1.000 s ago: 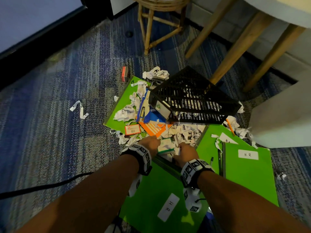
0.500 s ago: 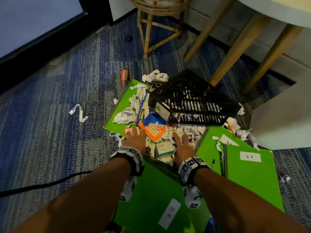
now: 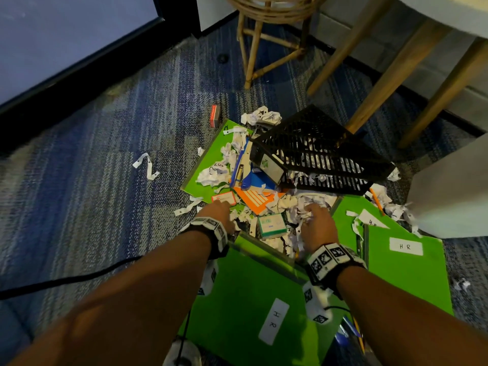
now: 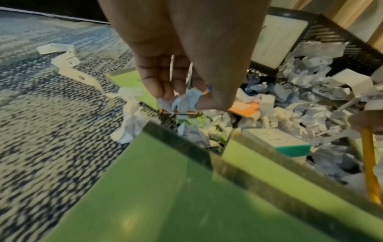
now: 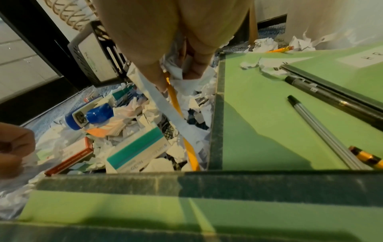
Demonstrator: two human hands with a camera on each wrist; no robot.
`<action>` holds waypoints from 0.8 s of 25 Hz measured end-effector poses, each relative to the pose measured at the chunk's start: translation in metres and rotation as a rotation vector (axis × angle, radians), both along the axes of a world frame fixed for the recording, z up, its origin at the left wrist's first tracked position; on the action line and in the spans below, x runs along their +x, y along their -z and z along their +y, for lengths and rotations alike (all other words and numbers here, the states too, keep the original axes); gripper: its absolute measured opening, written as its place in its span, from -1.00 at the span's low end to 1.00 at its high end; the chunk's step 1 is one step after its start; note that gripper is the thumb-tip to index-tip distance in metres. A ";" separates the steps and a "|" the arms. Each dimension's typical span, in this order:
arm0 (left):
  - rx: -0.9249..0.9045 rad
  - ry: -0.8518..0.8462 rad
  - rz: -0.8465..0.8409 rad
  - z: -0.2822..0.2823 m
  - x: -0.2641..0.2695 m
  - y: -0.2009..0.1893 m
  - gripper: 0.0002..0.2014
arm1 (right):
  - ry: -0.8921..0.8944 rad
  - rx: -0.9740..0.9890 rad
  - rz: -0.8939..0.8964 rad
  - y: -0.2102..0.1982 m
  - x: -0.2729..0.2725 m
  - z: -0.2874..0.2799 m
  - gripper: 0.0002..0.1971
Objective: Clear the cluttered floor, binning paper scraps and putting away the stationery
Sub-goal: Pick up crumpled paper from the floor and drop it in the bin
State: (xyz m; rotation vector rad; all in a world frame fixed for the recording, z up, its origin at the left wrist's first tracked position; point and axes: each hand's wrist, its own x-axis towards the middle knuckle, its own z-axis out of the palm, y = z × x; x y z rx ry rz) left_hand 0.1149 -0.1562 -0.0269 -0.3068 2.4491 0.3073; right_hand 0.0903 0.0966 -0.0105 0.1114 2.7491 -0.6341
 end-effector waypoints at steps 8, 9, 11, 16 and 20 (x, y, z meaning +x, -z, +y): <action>-0.095 0.358 0.101 0.051 -0.046 -0.086 -0.65 | 0.041 -0.130 0.082 -0.066 -0.022 0.032 -0.62; -0.079 0.454 0.086 0.065 -0.051 -0.100 -0.74 | 0.041 -0.153 0.097 -0.079 -0.027 0.040 -0.61; 0.057 0.535 0.031 0.096 -0.059 -0.128 -0.80 | 0.053 -0.217 0.142 -0.103 -0.034 0.059 -0.64; 0.493 0.501 0.234 0.172 -0.081 -0.194 -0.78 | 0.167 -0.426 0.227 -0.168 -0.032 0.117 -0.67; 0.822 0.346 0.475 0.237 -0.105 -0.244 -0.81 | 0.309 -0.464 0.454 -0.230 -0.034 0.190 -0.72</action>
